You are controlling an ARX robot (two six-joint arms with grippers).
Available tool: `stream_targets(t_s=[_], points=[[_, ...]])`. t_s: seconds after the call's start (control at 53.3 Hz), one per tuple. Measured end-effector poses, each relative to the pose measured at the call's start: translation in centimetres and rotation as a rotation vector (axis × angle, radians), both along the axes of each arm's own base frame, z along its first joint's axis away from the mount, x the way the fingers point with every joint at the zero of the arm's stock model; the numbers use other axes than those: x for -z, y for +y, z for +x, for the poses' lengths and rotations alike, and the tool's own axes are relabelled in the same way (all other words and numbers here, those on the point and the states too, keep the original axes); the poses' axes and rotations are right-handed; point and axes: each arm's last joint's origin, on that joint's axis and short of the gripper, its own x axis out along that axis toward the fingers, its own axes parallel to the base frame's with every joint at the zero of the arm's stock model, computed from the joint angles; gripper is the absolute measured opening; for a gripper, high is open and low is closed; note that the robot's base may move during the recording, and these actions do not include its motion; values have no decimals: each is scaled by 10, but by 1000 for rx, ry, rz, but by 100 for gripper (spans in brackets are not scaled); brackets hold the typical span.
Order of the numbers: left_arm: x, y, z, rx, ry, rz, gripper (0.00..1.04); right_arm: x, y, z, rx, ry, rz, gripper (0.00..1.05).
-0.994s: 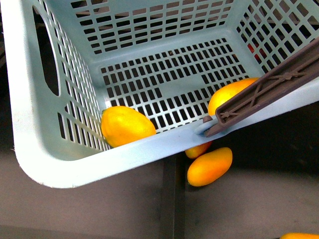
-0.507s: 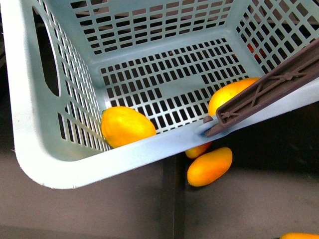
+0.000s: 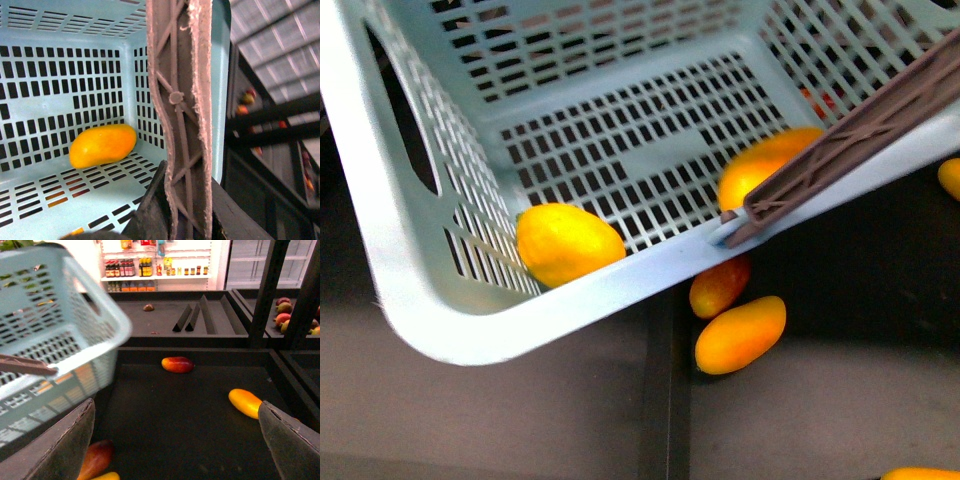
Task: Pick lemon and mango into basket
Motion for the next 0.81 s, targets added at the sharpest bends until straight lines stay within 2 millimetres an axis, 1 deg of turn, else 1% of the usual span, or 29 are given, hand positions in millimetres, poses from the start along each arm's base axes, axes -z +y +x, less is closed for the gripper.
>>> stream_targets(t_s=[0.038, 0.094, 0.15, 0.225, 0.3, 0.45, 0.507, 0.544, 0.582, 0.657, 0.694, 0.732, 0.807], points=[[4, 9, 1, -48, -3, 2, 7, 0, 0, 0, 0, 0, 0, 96], [12, 29, 7, -136, -4, -1, 7, 0, 0, 0, 0, 0, 0, 96], [25, 49, 14, -206, 16, -10, 7, 0, 0, 0, 0, 0, 0, 96], [37, 64, 23, -245, 38, -32, 7, 0, 0, 0, -2, 0, 0, 96], [50, 77, 39, -280, 58, -104, 7, 0, 0, 0, -1, 0, 0, 96], [72, 91, 71, -326, 119, -232, 6, 0, 0, 0, 0, 0, 0, 96], [80, 95, 87, -337, 141, -271, 6, 0, 0, 0, 0, 0, 0, 96], [85, 98, 103, -359, 152, -314, 6, 0, 0, 0, -1, 0, 0, 96], [87, 100, 110, -373, 153, -333, 6, 0, 0, 0, -1, 0, 0, 96], [92, 105, 135, -416, 146, -362, 6, 0, 0, 0, -1, 0, 0, 96], [98, 107, 144, -429, 151, -360, 6, 0, 0, 0, -1, 0, 0, 96], [109, 108, 152, -438, 169, -354, 6, 0, 0, 0, -1, 0, 0, 96], [127, 108, 158, -451, 205, -341, 6, 0, 0, 0, -1, 0, 0, 96]])
